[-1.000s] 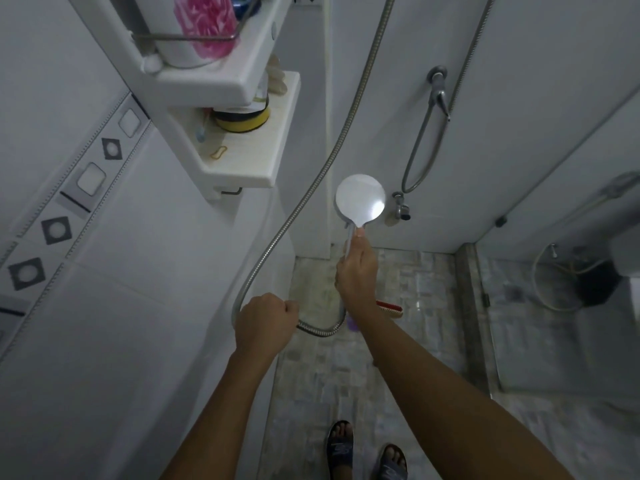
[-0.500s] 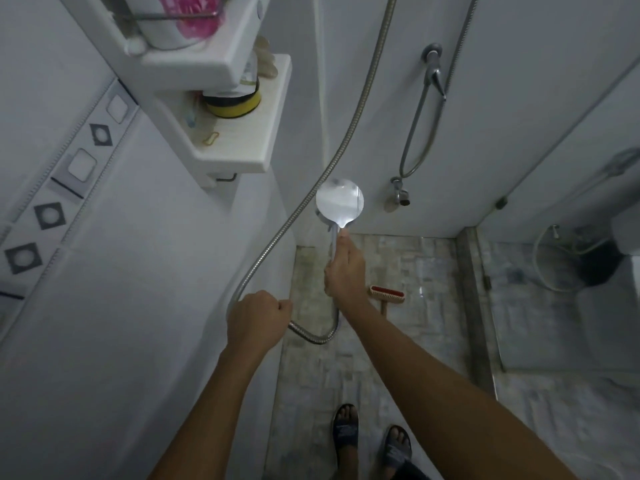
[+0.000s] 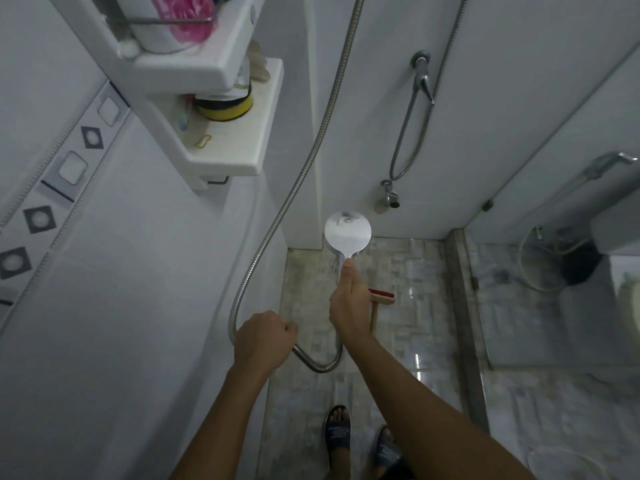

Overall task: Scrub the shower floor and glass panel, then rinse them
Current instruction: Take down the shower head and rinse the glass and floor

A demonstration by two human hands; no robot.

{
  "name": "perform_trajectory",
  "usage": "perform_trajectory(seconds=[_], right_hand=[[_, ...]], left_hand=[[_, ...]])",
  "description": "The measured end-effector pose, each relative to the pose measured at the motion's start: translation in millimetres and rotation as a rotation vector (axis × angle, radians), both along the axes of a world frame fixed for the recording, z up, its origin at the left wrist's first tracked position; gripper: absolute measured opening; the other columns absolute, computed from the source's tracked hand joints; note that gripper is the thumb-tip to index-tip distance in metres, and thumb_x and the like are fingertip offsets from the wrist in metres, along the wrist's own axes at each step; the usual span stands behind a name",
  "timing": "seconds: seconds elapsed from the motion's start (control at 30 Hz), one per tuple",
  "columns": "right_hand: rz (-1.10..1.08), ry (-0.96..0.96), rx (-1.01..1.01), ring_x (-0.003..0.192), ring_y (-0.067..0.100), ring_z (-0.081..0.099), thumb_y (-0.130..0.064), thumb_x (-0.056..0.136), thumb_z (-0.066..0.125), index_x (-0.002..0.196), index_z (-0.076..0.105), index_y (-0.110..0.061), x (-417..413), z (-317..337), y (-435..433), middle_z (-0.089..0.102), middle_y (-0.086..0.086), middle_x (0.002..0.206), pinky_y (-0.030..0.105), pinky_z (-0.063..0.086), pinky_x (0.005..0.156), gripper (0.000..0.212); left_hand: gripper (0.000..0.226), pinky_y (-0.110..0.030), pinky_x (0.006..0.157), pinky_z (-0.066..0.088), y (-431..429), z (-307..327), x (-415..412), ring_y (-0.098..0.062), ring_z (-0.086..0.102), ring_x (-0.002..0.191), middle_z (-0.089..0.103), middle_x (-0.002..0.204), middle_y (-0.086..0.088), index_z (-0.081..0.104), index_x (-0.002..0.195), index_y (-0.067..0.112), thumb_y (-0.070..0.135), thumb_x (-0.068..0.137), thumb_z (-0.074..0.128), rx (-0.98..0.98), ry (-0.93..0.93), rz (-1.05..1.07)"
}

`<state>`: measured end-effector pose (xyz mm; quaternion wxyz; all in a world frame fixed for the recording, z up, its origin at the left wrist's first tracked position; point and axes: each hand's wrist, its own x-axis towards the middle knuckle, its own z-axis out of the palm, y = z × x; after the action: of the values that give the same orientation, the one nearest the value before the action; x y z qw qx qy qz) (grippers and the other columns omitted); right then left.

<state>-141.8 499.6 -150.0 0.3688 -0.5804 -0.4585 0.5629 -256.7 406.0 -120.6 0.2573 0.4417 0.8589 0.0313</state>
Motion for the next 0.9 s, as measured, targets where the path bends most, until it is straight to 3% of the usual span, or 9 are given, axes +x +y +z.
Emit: perform_trajectory(seconds=[0.1, 0.2, 0.3, 0.43, 0.63, 0.8, 0.9], right_hand=[[-0.065, 0.007, 0.007, 0.061, 0.009, 0.051, -0.075, 0.088, 0.031, 0.081, 0.055, -0.032, 11, 4, 13, 0.051, -0.015, 0.061, 0.029, 0.044, 0.059, 0.049], [-0.083, 0.002, 0.024, 0.057, 0.016, 0.051, -0.066, 0.095, 0.031, 0.074, 0.053, -0.036, 23, 15, 27, 0.049, -0.006, 0.058, 0.036, 0.047, 0.055, 0.043], [-0.127, 0.043, 0.017, 0.049, 0.013, 0.045, -0.051, 0.102, 0.032, 0.070, 0.048, -0.022, 36, 24, 42, 0.043, -0.004, 0.054, 0.027, 0.039, 0.046, 0.046], [-0.116, 0.088, -0.013, 0.039, 0.016, 0.039, -0.054, 0.101, 0.032, 0.070, 0.044, -0.012, 49, 36, 73, 0.039, 0.004, 0.051, 0.023, 0.033, 0.039, 0.054], [-0.229, 0.125, -0.008, 0.038, 0.017, 0.038, -0.063, 0.097, 0.031, 0.071, 0.042, -0.009, 80, 49, 134, 0.037, 0.011, 0.051, 0.023, 0.034, 0.038, 0.061], [-0.269, 0.140, 0.021, 0.041, 0.017, 0.038, -0.060, 0.099, 0.032, 0.073, 0.042, -0.014, 114, 62, 202, 0.039, 0.012, 0.053, 0.025, 0.036, 0.038, 0.054], [-0.248, 0.167, 0.028, 0.041, 0.016, 0.037, -0.062, 0.098, 0.031, 0.074, 0.041, -0.016, 136, 69, 252, 0.037, 0.006, 0.051, 0.024, 0.035, 0.039, 0.052]], left_hand=[[0.048, -0.024, 0.045, 0.032, 17, 1, 4, -0.010, 0.044, 0.046, 0.048, 0.052, 0.003, 0.042, 0.050, 0.015, 0.033, 0.093, 0.053, 0.001, 0.009, -0.022], [0.048, -0.026, 0.047, 0.036, 40, 5, 11, -0.016, 0.051, 0.050, 0.051, 0.053, 0.001, 0.042, 0.049, 0.016, 0.033, 0.092, 0.054, 0.019, 0.003, -0.050], [0.047, -0.027, 0.055, 0.042, 60, 11, 22, -0.021, 0.060, 0.061, 0.054, 0.060, -0.002, 0.045, 0.050, 0.016, 0.034, 0.093, 0.052, 0.005, 0.038, -0.119], [0.041, -0.031, 0.065, 0.051, 91, 16, 33, -0.028, 0.068, 0.078, 0.069, 0.079, -0.010, 0.069, 0.072, 0.006, 0.037, 0.093, 0.051, 0.025, 0.061, -0.154], [0.044, -0.031, 0.064, 0.048, 160, 17, 50, -0.029, 0.067, 0.079, 0.071, 0.084, -0.012, 0.068, 0.072, 0.005, 0.037, 0.093, 0.047, 0.129, 0.081, -0.205], [0.053, -0.039, 0.079, 0.053, 251, 31, 89, -0.037, 0.068, 0.091, 0.071, 0.093, -0.022, 0.071, 0.085, 0.000, 0.040, 0.102, 0.041, 0.303, 0.073, -0.177], [0.062, -0.041, 0.077, 0.053, 313, 36, 113, -0.039, 0.067, 0.089, 0.071, 0.093, -0.023, 0.069, 0.082, -0.001, 0.046, 0.103, 0.035, 0.361, 0.046, -0.165]])
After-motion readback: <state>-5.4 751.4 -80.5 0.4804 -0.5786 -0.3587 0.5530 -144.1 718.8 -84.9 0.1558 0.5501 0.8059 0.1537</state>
